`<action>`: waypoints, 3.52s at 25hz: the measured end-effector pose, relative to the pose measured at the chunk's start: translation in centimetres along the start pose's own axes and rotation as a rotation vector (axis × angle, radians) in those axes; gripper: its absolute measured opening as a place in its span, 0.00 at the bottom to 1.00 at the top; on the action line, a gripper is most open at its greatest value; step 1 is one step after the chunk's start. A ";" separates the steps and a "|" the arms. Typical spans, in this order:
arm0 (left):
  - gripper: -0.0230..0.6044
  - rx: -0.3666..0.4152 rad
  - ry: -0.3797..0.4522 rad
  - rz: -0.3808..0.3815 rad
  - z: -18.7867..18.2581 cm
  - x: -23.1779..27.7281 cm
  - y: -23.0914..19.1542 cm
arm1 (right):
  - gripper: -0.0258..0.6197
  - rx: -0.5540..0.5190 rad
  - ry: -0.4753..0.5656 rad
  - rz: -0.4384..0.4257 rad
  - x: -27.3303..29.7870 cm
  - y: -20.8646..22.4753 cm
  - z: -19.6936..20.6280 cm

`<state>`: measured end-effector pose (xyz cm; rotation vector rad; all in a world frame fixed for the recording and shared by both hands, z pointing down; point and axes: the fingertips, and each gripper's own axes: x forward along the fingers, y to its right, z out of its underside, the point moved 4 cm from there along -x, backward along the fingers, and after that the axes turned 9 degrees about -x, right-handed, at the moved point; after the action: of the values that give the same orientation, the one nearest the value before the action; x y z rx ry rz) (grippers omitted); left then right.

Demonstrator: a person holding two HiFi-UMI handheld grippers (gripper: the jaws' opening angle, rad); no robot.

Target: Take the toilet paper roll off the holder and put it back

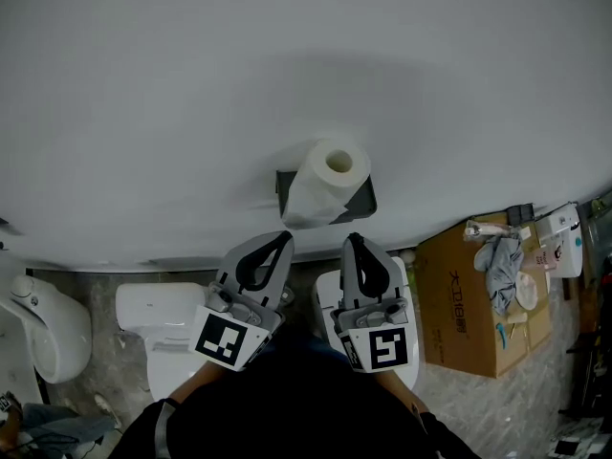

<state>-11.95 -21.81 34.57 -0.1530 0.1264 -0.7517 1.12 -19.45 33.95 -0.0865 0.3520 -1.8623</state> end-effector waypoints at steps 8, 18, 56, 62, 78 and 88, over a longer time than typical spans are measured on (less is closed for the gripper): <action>0.05 0.005 0.000 -0.041 0.2 1.3 -0.2 | 0.08 0.012 0.040 -0.039 1.5 1.0 0.2; 0.05 0.007 0.001 -0.076 0.2 2.4 -0.1 | 0.12 0.020 0.071 -0.097 2.9 1.9 -0.2; 0.05 0.034 0.012 -0.164 -0.3 3.8 -1.1 | 0.58 0.057 -0.092 -0.202 8.8 3.4 0.1; 0.05 0.030 0.012 -0.177 -0.3 3.7 -1.6 | 0.58 0.055 -0.103 -0.205 9.6 3.1 0.3; 0.05 0.034 0.014 -0.189 -0.3 3.4 -1.4 | 0.58 0.049 -0.117 -0.162 9.7 3.4 0.3; 0.05 0.037 0.018 -0.180 -0.5 3.7 -0.9 | 0.58 0.026 -0.021 -0.122 8.9 4.2 -1.4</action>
<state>-9.97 -25.03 34.01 -0.1230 0.1166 -0.9345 1.87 -28.68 30.36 -0.1121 0.3141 -1.9850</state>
